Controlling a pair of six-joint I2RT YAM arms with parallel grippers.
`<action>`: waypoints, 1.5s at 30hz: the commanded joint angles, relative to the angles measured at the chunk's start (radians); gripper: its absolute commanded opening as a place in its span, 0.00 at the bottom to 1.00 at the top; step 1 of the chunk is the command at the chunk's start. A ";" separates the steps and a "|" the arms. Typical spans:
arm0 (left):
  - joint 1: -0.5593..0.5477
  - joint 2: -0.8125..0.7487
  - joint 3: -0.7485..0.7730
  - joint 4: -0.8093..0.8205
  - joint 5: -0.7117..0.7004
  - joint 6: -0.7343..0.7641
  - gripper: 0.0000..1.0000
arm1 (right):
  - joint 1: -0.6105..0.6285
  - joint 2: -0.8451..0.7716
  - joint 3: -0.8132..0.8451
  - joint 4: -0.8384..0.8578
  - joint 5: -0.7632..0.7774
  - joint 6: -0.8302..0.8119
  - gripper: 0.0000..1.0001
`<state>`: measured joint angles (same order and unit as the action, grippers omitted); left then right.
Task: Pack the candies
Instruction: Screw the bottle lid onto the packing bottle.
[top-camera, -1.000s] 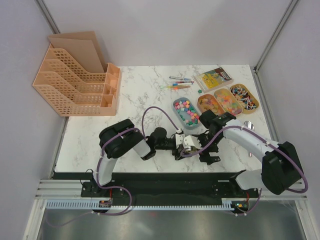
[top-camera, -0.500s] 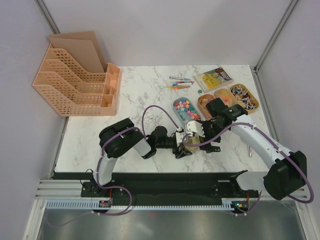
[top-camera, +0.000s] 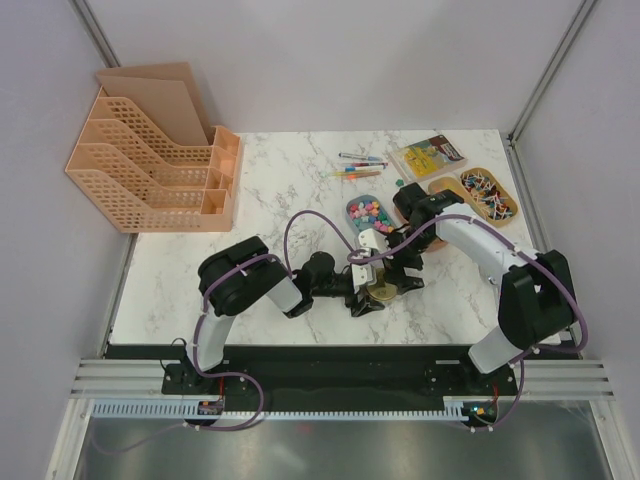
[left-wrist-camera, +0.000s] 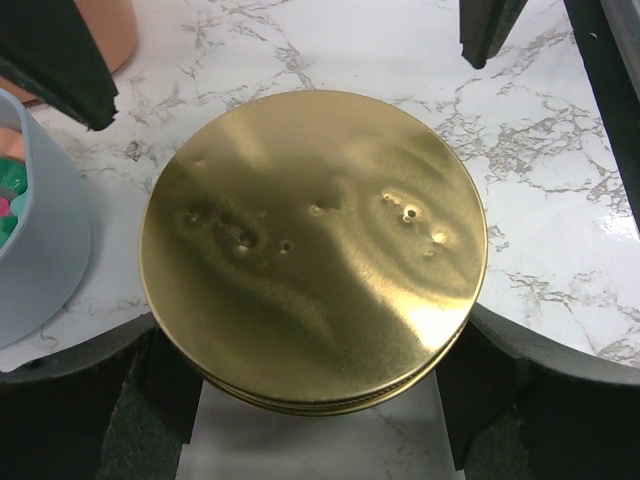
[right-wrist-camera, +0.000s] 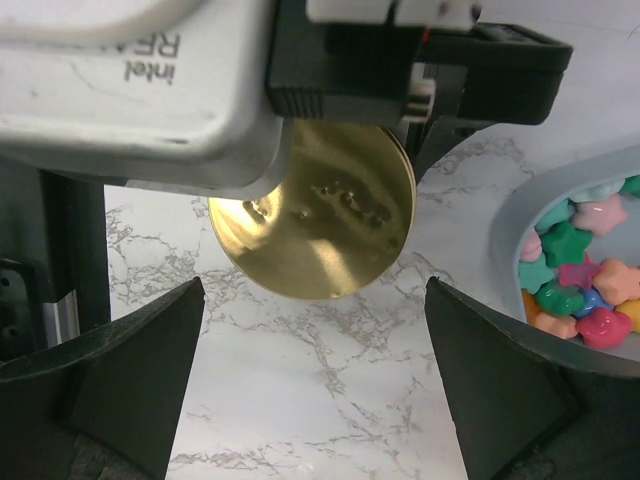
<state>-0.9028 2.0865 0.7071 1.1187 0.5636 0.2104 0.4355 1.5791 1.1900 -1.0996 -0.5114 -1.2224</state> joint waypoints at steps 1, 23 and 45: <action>0.015 0.079 -0.023 -0.223 -0.083 0.035 0.02 | 0.002 0.007 0.042 -0.020 -0.062 -0.049 0.98; 0.035 0.078 -0.012 -0.235 -0.094 0.011 0.02 | 0.035 0.015 -0.038 -0.069 -0.029 -0.045 0.98; 0.041 0.087 -0.001 -0.255 -0.091 -0.002 0.02 | 0.078 -0.287 -0.316 -0.059 -0.055 0.199 0.98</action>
<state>-0.8902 2.0979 0.7261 1.1118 0.5766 0.2054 0.4980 1.3396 0.8906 -1.0859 -0.4942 -1.0939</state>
